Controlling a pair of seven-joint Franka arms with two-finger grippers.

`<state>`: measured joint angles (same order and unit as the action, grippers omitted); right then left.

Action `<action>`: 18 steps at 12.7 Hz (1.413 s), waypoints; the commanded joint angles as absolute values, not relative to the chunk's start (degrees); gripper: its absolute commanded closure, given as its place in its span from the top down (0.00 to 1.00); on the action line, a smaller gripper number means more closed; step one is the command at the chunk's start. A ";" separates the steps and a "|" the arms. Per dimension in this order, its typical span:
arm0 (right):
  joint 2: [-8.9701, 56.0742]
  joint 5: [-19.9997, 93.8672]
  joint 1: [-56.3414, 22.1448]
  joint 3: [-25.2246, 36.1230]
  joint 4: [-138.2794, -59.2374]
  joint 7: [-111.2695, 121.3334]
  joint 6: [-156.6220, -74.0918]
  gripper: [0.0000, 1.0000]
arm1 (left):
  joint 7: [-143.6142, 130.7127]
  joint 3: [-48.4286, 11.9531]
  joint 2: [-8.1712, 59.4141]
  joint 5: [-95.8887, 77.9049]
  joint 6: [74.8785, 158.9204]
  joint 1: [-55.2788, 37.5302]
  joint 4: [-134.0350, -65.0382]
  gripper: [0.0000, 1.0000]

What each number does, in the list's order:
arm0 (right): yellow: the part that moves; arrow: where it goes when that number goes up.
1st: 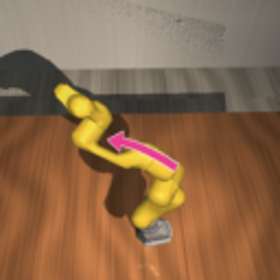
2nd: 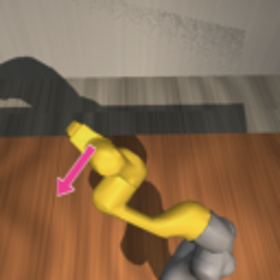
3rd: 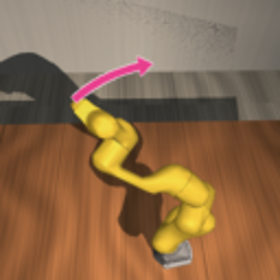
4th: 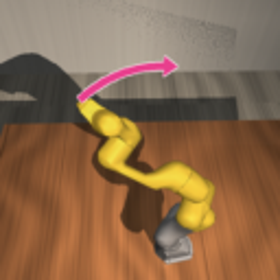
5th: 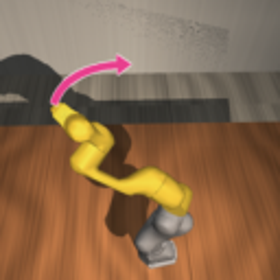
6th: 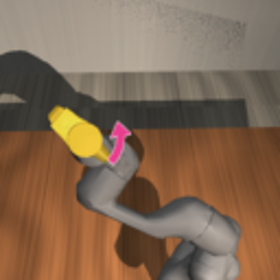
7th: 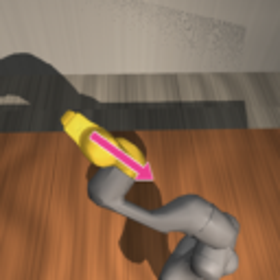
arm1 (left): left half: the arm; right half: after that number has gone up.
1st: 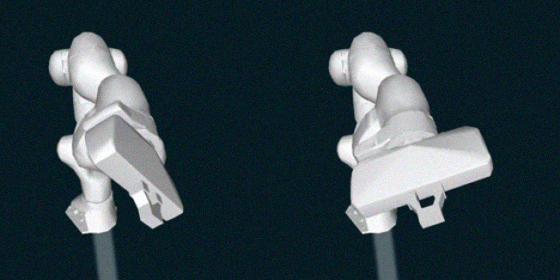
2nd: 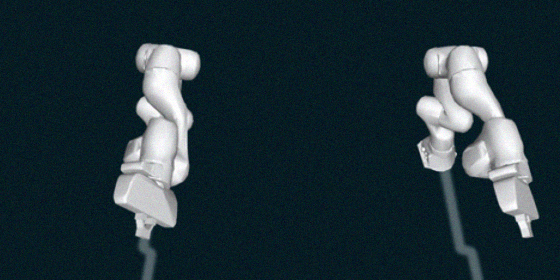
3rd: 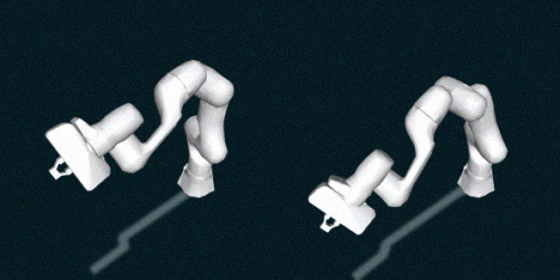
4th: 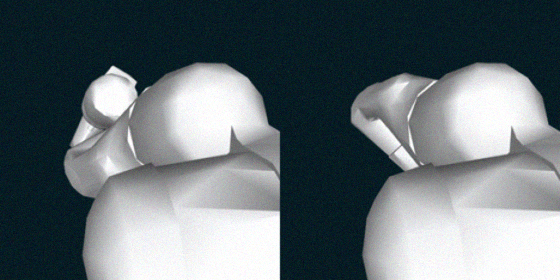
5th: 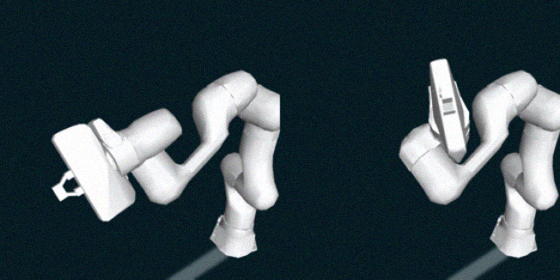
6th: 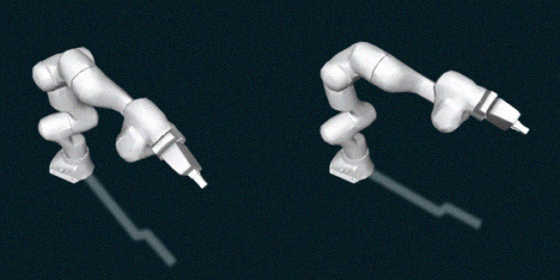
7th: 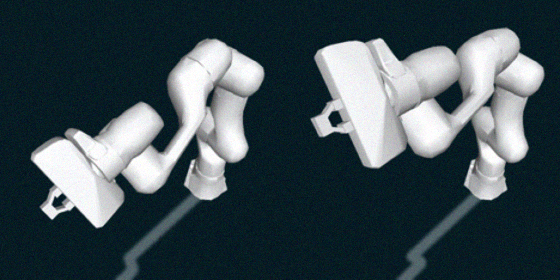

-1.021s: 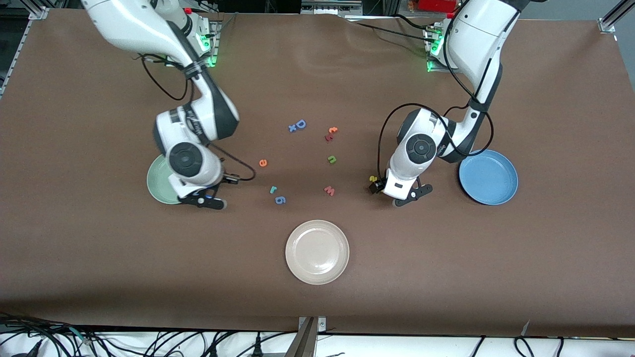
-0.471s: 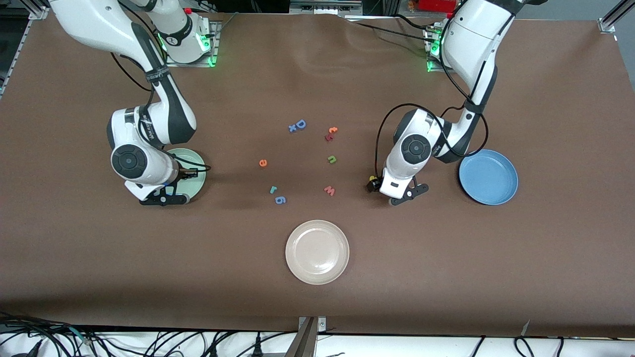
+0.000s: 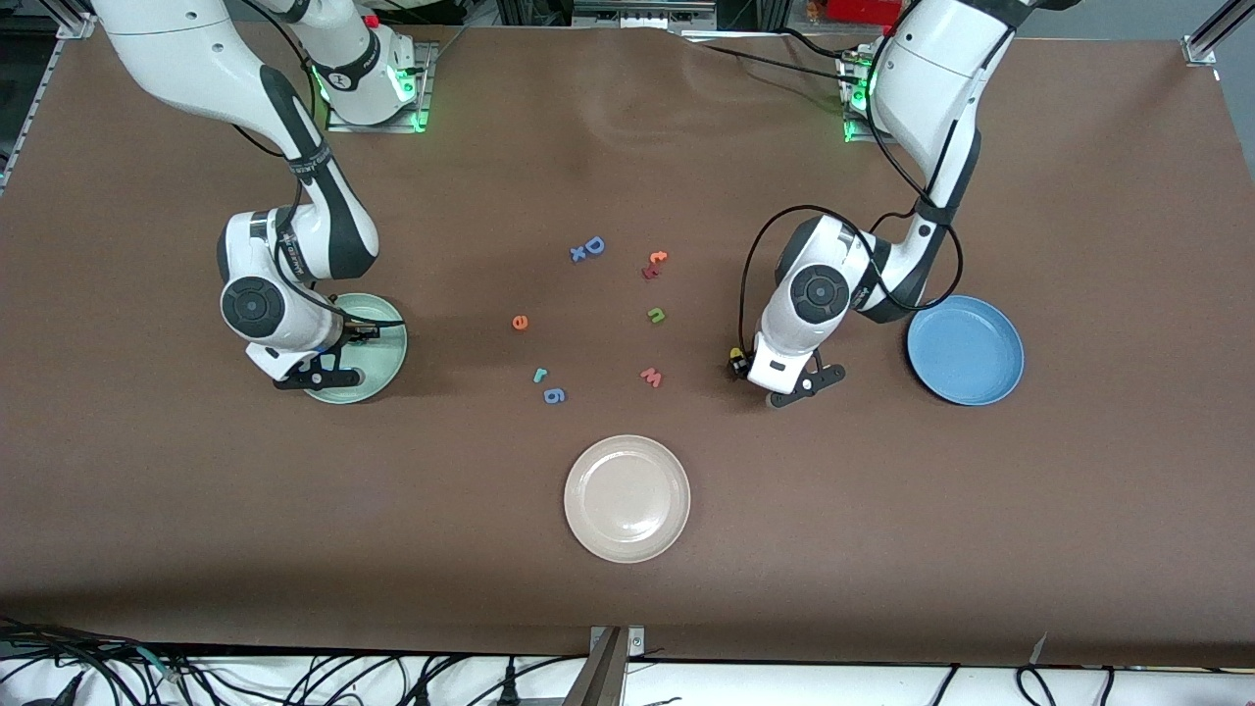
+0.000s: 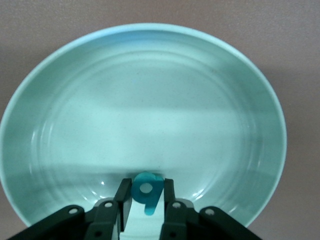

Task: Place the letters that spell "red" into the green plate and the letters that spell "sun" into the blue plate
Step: 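Carry the q to the green plate while the left gripper grasps the u, then release the q on the green plate while the left gripper lifts the u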

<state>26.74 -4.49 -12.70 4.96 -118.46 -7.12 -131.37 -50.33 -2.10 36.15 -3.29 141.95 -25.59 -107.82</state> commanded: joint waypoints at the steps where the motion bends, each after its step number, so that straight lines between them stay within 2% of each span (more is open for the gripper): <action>1: 25.84 -4.48 -12.04 4.57 -118.74 -6.24 -131.14 1.00 | -51.15 -0.44 37.18 -1.49 142.21 -27.16 -107.14 0.55; 4: 24.61 -4.40 -12.22 3.43 -114.89 -6.94 -127.03 1.00 | -51.41 -0.35 37.18 1.30 142.21 -27.16 -107.14 0.43; 7: 23.91 -3.52 -12.39 -2.09 -108.74 -12.96 -120.34 1.00 | -51.42 -0.26 37.18 2.02 142.21 -27.16 -107.14 0.28; 11: 25.31 -3.78 -13.80 -8.60 -106.70 -23.73 -121.28 0.98 | -51.15 -0.26 37.18 2.11 142.21 -27.16 -107.14 0.23; 13: 26.37 -3.52 -15.46 -9.32 -106.79 -23.99 -123.57 0.84 | -50.02 0.87 36.65 2.20 142.12 -27.16 -107.14 0.23; 14: 26.72 -3.52 -16.86 -9.32 -106.79 -24.08 -124.10 0.67 | -47.49 1.49 35.95 2.81 142.03 -27.07 -107.14 0.23; 15: 27.33 -3.34 -17.83 -9.32 -106.79 -24.08 -125.84 0.54 | -44.07 2.63 34.99 2.99 141.60 -26.90 -107.23 0.23; 18: 29.35 -3.25 -20.21 -9.32 -107.05 -25.82 -129.46 0.53 | -32.30 4.66 31.39 2.90 140.72 -25.24 -108.28 0.23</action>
